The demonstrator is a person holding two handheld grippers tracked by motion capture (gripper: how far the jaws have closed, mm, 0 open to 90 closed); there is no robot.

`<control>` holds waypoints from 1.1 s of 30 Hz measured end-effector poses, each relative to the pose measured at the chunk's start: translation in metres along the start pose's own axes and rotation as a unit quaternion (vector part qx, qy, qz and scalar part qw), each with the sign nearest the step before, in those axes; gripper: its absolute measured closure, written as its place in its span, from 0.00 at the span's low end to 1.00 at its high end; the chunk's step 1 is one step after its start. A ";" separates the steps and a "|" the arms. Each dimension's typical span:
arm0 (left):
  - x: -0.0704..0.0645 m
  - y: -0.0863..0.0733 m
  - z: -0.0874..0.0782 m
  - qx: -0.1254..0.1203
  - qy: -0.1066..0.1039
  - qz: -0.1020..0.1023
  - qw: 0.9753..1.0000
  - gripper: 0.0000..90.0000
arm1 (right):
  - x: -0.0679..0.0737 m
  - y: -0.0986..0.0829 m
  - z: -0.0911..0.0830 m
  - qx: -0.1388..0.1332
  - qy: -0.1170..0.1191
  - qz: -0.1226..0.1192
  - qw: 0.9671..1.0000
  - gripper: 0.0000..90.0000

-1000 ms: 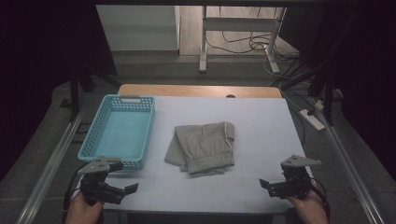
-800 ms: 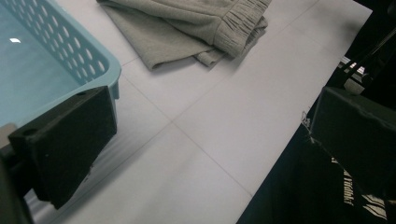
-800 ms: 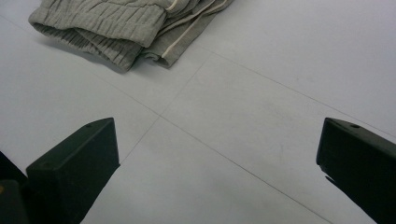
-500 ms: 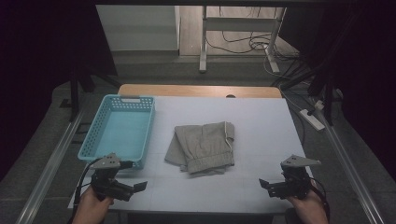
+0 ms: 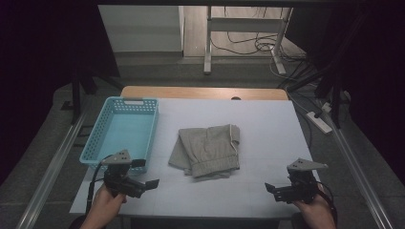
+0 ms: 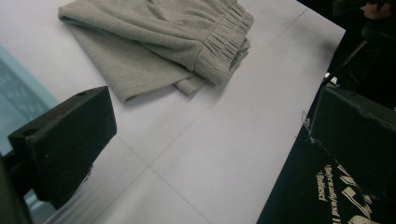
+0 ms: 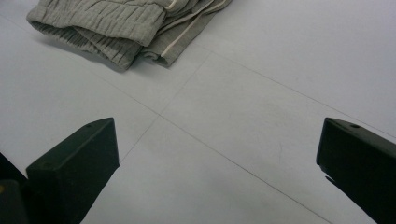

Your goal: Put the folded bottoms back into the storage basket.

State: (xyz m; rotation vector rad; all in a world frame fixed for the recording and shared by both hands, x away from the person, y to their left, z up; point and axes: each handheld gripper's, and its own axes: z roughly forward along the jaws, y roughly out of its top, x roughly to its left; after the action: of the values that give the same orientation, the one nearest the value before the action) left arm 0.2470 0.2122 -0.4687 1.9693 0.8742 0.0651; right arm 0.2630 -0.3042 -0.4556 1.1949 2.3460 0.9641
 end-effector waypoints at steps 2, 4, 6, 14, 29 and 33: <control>0.001 0.004 0.006 0.015 0.002 0.011 1.000 0.00 | 0.000 0.000 0.000 0.001 0.000 0.000 1.000 0.00; 0.001 0.007 0.011 0.025 -0.002 0.021 0.999 0.00 | 0.000 0.000 0.001 0.002 0.000 0.000 1.000 0.00; 0.001 0.009 0.013 0.025 -0.008 0.027 0.999 0.00 | 0.000 0.000 0.001 0.002 0.000 0.000 1.000 0.00; 0.001 0.018 0.030 0.038 -0.012 0.037 0.999 0.00 | 0.000 0.000 0.001 0.003 0.001 -0.002 1.000 0.00; 0.002 0.038 0.067 0.057 -0.003 0.018 0.998 0.00 | 0.001 0.000 0.001 0.005 0.003 -0.005 1.000 0.00; 0.003 0.043 0.079 0.063 -0.002 0.020 0.998 0.00 | 0.001 0.000 0.001 0.005 0.003 -0.007 1.000 0.00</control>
State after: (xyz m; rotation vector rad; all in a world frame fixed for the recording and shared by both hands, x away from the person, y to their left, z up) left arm 0.3030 0.1431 -0.4796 2.1045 0.8547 0.0306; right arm 0.2629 -0.3028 -0.4559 1.1798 2.3626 0.9540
